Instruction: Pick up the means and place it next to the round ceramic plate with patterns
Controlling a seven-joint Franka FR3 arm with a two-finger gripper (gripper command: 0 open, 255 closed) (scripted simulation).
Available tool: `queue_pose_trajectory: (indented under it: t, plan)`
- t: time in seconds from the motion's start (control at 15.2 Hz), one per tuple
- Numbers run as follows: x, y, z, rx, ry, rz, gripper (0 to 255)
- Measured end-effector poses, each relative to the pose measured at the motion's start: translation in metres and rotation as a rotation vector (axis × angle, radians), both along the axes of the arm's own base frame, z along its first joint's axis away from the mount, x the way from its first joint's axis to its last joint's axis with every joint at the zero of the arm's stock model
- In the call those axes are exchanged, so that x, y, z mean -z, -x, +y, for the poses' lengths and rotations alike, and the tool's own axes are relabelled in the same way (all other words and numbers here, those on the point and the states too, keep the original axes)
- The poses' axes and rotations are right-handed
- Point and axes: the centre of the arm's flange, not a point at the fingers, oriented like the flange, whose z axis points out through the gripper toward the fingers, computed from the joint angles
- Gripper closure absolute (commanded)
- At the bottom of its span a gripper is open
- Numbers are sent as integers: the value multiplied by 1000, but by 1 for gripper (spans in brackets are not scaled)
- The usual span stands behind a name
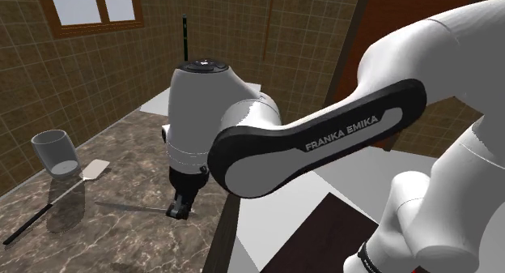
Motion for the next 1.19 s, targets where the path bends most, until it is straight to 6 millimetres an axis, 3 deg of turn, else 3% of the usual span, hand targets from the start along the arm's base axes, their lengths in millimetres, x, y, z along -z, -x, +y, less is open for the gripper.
queue_pose_trajectory:
  t: [1.19]
  plan:
    - [-2,131,200,0,0,1,255]
